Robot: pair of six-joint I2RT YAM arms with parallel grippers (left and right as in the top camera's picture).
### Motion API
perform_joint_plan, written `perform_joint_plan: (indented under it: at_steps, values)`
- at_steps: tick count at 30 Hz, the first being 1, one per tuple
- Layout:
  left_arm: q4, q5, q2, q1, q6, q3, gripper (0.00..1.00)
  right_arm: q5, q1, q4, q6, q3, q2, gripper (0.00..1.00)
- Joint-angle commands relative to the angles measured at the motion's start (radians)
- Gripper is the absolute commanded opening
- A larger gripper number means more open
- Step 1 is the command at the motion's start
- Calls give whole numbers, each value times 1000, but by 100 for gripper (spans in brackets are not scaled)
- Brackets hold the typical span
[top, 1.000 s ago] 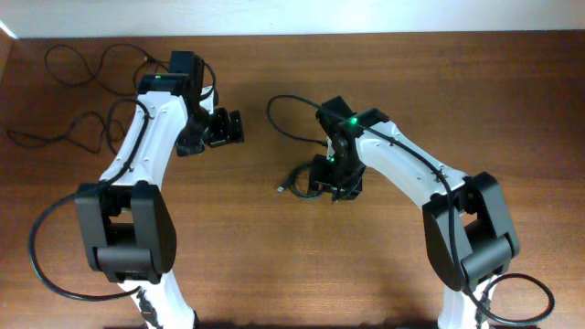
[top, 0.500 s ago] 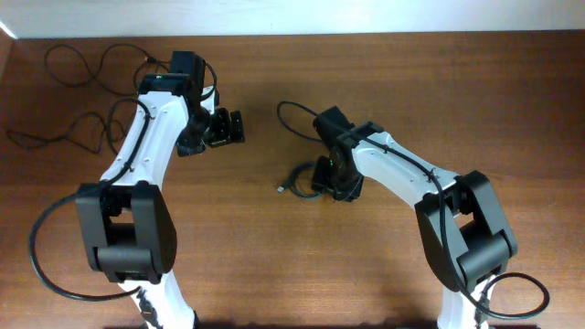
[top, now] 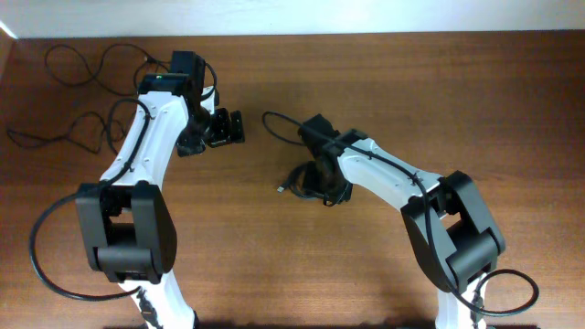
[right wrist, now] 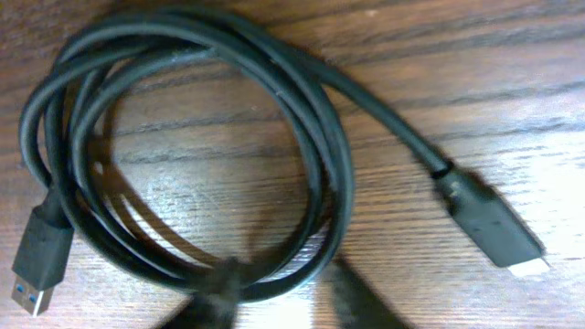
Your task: Untangle cables
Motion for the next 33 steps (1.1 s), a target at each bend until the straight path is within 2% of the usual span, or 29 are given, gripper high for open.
perform_joint_plan:
  at_steps: [1,2,3,7,11,14,19,21,26,31,33]
  values:
    - [2,-8,-21,-1,-13,-9,99,24,-1,-1,5,-9,34,13]
    - [2,-8,-21,-1,-13,-9,99,23,-2,-1,4,-9,34,6]
    - [2,-8,-21,-1,-13,-9,99,24,-3,-1,4,-9,34,4]
    - [2,-8,-21,-1,-13,-9,99,8,-19,-32,-1,7,28,4]
    - [2,27,-21,-1,-5,-9,100,-21,-49,-120,-77,80,-19,4]
    - [2,198,-21,-1,124,-9,95,-51,-58,-140,-136,127,-94,4]
    - [-12,569,-21,-16,381,-9,93,-83,-74,-133,-207,163,-214,4]
    - [-26,654,-21,-37,453,-9,93,-94,-74,-139,-219,163,-235,4]
    - [-26,628,-21,-116,455,-9,84,-234,-74,-123,-235,163,-240,4]
    - [-26,507,-21,-174,447,-9,56,-310,-88,-113,-245,163,-248,4]
    - [-25,470,-21,-186,426,-9,53,-373,-103,-111,-264,163,-255,4]
